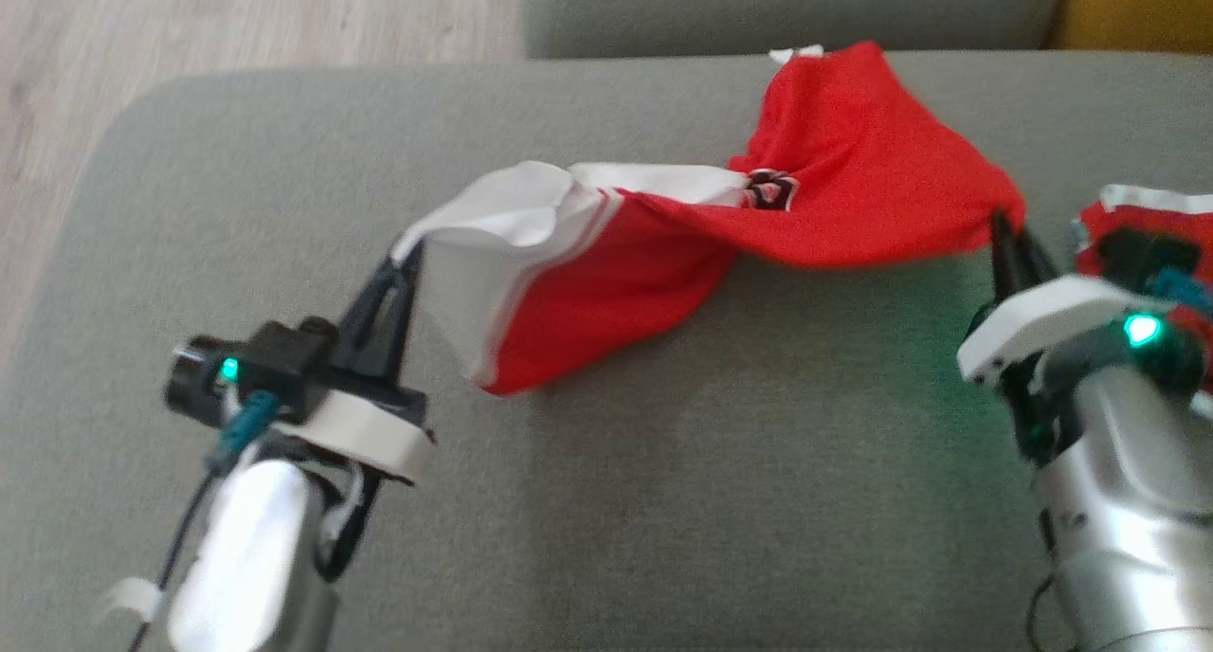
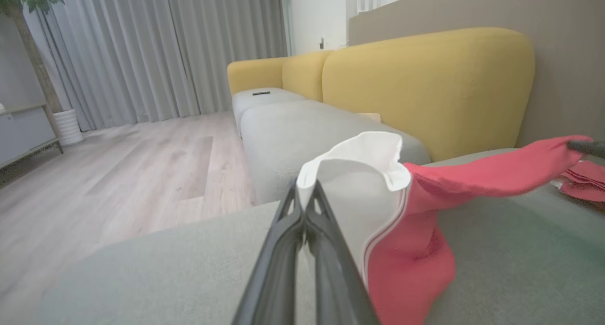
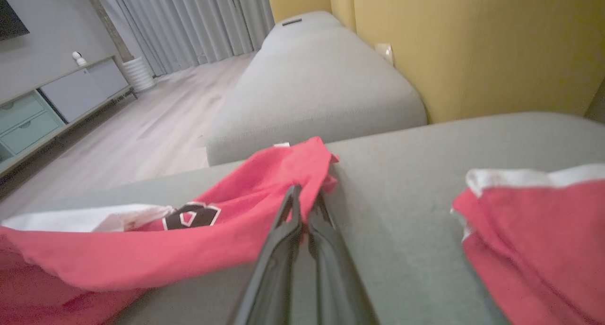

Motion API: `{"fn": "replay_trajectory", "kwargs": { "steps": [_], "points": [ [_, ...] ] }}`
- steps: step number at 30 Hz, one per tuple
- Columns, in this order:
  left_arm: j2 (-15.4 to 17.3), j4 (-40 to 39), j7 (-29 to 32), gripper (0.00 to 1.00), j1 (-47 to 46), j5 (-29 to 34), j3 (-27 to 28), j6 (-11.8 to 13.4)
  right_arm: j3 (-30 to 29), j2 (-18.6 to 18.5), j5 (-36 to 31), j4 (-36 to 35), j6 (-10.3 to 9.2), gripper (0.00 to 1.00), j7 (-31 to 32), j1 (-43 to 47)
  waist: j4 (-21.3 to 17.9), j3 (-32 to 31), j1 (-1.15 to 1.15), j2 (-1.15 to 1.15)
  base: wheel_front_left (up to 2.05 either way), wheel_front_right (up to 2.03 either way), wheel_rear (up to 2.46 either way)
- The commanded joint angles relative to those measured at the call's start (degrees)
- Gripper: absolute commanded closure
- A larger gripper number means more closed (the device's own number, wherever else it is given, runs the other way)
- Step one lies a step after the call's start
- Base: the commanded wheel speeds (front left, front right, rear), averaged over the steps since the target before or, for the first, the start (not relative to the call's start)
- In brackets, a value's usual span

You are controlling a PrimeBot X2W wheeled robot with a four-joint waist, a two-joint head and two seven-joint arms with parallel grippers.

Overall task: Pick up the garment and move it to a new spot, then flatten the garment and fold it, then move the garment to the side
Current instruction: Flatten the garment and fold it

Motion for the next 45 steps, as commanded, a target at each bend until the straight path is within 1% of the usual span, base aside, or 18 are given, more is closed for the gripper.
{"fn": "replay_trajectory", "kwargs": {
  "steps": [1,7,8,9,10,14,15,19,22,24,27,31,33,35,38,40,43,45],
  "points": [
    [2.23,-3.57,-0.46,1.0,-2.24,0.57,3.33,0.19,3.58,-2.16,1.85,-5.47,-0.04,1.0,0.41,-3.09,-2.13,-2.83,0.0,0.0,0.0,0.0,0.0],
    [6.15,-9.55,-0.46,1.0,-5.7,1.1,7.35,0.43,10.94,-7.99,7.45,-19.76,-0.04,1.0,4.96,-5.23,-4.82,-6.79,0.0,0.0,0.0,0.0,0.0],
    [6.15,-9.55,-0.46,1.0,-5.7,1.1,7.35,0.43,10.94,-7.99,7.45,-19.76,-0.04,1.0,4.96,-5.23,-4.82,-6.79,0.0,0.0,0.0,0.0,0.0],
    [7.53,-11.83,-0.46,1.0,-7.37,1.15,8.72,0.46,12.19,-9.94,8.76,-24.46,-0.04,1.0,6.65,-6.31,-5.61,-7.59,0.0,0.0,0.0,0.0,0.0],
    [7.53,-11.83,-0.46,1.0,-7.37,1.15,8.72,0.46,12.19,-9.94,8.76,-24.46,-0.04,1.0,6.65,-6.31,-5.61,-7.59,0.0,0.0,0.0,0.0,0.0],
    [9.65,-16.53,-0.46,1.0,-9.97,0.12,11.45,0.42,13.96,-12.86,10.45,-32.97,-0.04,1.0,10.53,-7.7,-7.09,-8.99,0.0,0.0,0.0,0.0,0.0],
    [10.99,-19.02,-0.46,1.0,-10.69,-0.14,12.71,0.43,13.99,-13.77,10.89,-36.99,-0.04,1.0,12.63,-7.66,-7.65,-9.39,0.0,0.0,0.0,0.0,0.0],
    [12.69,-25.71,1.86,1.0,-11.54,-2.14,15.51,0.56,12.67,-14.3,11.7,-44.97,-0.04,1.0,17.57,-6.07,-8.41,-9.29,0.0,0.0,0.0,0.0,0.0],
    [11.47,-30.52,5.01,1.0,-11.89,-7.61,18.8,1.31,10.73,-13.74,12.04,-50.56,-0.04,1.0,21.32,-4.2,-8.73,-8.47,0.0,0.0,0.0,0.0,0.0],
    [12.46,-32.53,7.29,1.0,-11.62,-8.99,19.77,1.2,8.68,-12.63,12.47,-53.24,-0.04,1.0,23.69,-3.06,-8.87,-7.48,0.0,0.0,0.0,0.0,0.0],
    [13.85,-32.63,9.36,1.0,-11.73,-9.54,19.5,0.91,7.12,-12.27,11.5,-55.11,-0.04,1.0,25.92,-2.35,-8.79,-5.38,0.0,0.0,0.0,0.0,0.0],
    [15.43,-29.25,11.38,1.0,-15.56,-10.6,16.61,0.32,6.77,-11.59,11.24,-54.1,-0.04,1.0,28.25,-4.27,-8.39,0.07,0.0,0.0,0.0,0.0,0.0],
    [16.52,-25.85,12.03,1.0,-19.44,-11.11,14.28,0.02,7.26,-11.7,10.77,-51.77,-0.04,1.0,28.53,-7.18,-8.15,3.67,0.0,0.0,0.0,0.0,0.0],
    [17.86,-21.54,12.28,1.0,-24.8,-11.4,11.65,-0.2,9.1,-12.87,9.41,-48.41,-0.04,1.0,27.69,-11.83,-7.85,7.83,0.0,0.0,0.0,0.0,0.0],
    [18.88,-12.64,11.77,1.0,-35.07,-12.66,8.76,-0.34,12.41,-13.89,7.95,-40.18,-0.04,1.0,25.11,-21.33,-7.36,13.08,0.0,0.0,0.0,0.0,0.0],
    [20.3,-6.19,10.95,1.0,-43.45,-11.4,5.66,-0.38,14.74,-14.61,6.74,-33.92,-0.04,1.0,22.45,-29.1,-6.93,16.15,0.0,0.0,0.0,0.0,0.0],
    [20.5,3.84,8.07,1.0,-56.02,-10.93,2.47,-0.4,16.36,-14.84,4.07,-23.97,-0.04,1.0,16.63,-40.77,-5.98,19.01,0.0,0.0,0.0,0.0,0.0],
    [20.39,9.77,5.66,1.0,-63.17,-10.31,1.85,-0.41,16.61,-14.37,2.46,-17.8,-0.04,1.0,11.58,-47.6,-5.58,20.11,0.0,0.0,0.0,0.0,0.0]
  ]
}}
